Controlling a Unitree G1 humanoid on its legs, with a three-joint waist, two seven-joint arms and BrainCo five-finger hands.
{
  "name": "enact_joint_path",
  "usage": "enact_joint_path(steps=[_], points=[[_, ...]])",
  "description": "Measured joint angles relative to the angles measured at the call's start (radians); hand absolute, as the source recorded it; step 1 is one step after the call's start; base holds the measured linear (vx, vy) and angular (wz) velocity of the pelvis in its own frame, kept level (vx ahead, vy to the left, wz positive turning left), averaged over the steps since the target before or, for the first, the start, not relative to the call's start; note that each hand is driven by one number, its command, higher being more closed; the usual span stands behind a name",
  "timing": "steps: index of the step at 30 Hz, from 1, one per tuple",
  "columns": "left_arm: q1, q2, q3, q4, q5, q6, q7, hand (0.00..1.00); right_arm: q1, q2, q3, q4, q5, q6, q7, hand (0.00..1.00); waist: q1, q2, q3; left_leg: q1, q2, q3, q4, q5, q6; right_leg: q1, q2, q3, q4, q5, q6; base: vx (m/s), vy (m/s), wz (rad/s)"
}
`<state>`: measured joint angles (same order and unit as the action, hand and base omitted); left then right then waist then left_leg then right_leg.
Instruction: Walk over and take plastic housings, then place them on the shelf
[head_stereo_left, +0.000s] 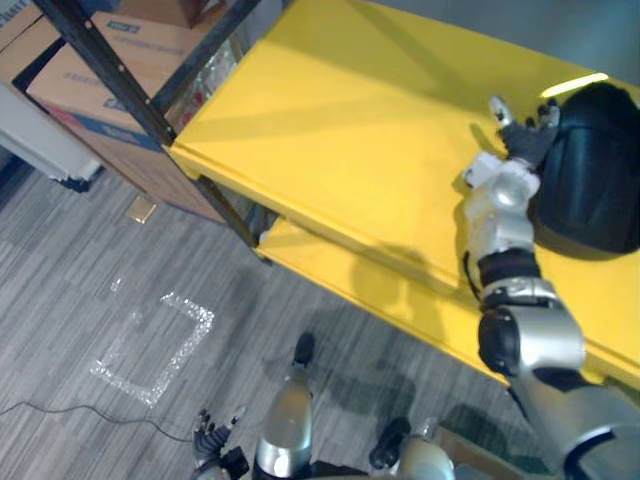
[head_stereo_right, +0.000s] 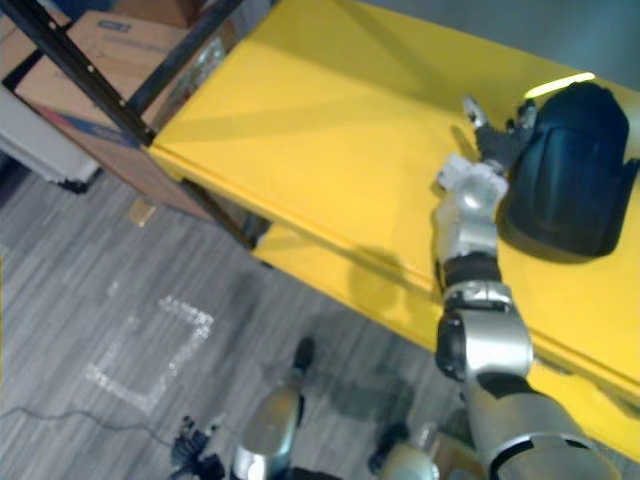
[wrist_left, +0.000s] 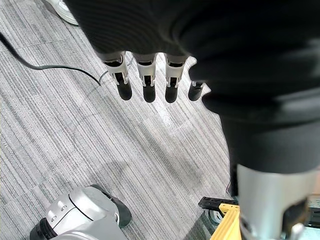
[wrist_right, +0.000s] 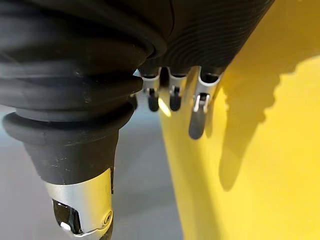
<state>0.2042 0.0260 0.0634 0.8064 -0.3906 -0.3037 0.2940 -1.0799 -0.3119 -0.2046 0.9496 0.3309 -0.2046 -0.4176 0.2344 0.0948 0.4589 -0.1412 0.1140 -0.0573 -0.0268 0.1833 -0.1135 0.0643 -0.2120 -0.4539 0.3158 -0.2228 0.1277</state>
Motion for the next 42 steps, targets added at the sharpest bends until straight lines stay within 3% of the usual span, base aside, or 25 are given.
enact_joint_path(steps=[4, 10, 15, 24, 28, 30, 33, 42], points=[[0.0, 0.008, 0.001, -0.001, 0.005, 0.001, -0.008, 0.0, 0.0, -0.016, 0.012, 0.016, 0.044, -0.027, 0.122, 0.0, 0.0, 0.0, 0.0, -0.005, -0.001, 0.001, -0.001, 0.001, 0.0, -0.005, 0.0, 0.002, 0.006, 0.0, 0.001, 0.0, 0.0, 0.0], [0.0, 0.008, 0.0, -0.008, 0.006, 0.001, -0.03, 0.0, -0.018, -0.048, 0.012, 0.054, 0.037, -0.043, 0.223, 0.0, 0.001, 0.008, 0.004, -0.007, -0.002, -0.004, 0.0, 0.007, -0.009, -0.004, 0.0, -0.002, 0.007, 0.001, 0.001, 0.0, -0.005, 0.0], [0.0, 0.008, -0.001, -0.01, 0.005, 0.001, -0.035, 0.0, -0.054, -0.091, 0.012, 0.073, -0.003, -0.043, 0.176, 0.0, 0.001, 0.038, 0.018, -0.015, -0.003, -0.011, 0.0, 0.006, -0.004, -0.014, -0.006, -0.008, 0.022, -0.006, 0.002, -0.02, -0.011, 0.03], [0.0, 0.014, -0.047, -0.006, -0.004, 0.021, -0.068, 0.0, -0.118, -0.151, 0.007, 0.087, -0.07, -0.011, -0.017, 0.0, 0.013, 0.044, 0.02, -0.053, -0.011, -0.007, -0.004, 0.019, -0.005, -0.078, -0.027, 0.002, 0.072, -0.024, 0.001, -0.01, -0.006, 0.01], [0.0, 0.016, -0.05, -0.006, -0.013, 0.022, -0.079, 0.0, -0.129, -0.165, 0.006, 0.088, -0.072, -0.004, -0.058, 0.0, 0.015, 0.045, 0.021, -0.053, -0.018, 0.012, -0.005, 0.021, -0.003, -0.097, -0.04, 0.021, 0.081, -0.027, 0.003, -0.01, -0.001, -0.08], [-0.008, 0.021, -0.085, -0.007, -0.046, 0.025, -0.081, 0.0, -0.152, -0.177, 0.009, 0.086, -0.072, 0.009, -0.086, 0.0, 0.008, 0.06, 0.028, -0.052, -0.023, 0.018, -0.006, 0.022, -0.001, -0.104, -0.048, 0.028, 0.088, -0.028, 0.006, -0.03, 0.005, -0.1], [-0.011, 0.025, -0.091, -0.009, -0.083, 0.034, -0.082, 0.0, -0.176, -0.181, 0.019, 0.076, -0.093, 0.027, -0.089, 0.0, 0.009, 0.072, 0.033, -0.053, -0.022, 0.045, -0.008, 0.024, 0.001, -0.132, -0.05, 0.06, 0.103, -0.027, 0.008, -0.03, -0.009, -0.2], [-0.015, 0.038, -0.113, -0.009, -0.085, 0.046, -0.082, 0.0, -0.181, -0.188, 0.019, 0.079, -0.111, 0.074, -0.093, 0.0, -0.002, 0.074, 0.034, -0.041, -0.021, 0.058, -0.007, 0.025, 0.002, -0.133, -0.051, 0.074, 0.11, -0.027, 0.008, -0.02, -0.017, -0.05]])
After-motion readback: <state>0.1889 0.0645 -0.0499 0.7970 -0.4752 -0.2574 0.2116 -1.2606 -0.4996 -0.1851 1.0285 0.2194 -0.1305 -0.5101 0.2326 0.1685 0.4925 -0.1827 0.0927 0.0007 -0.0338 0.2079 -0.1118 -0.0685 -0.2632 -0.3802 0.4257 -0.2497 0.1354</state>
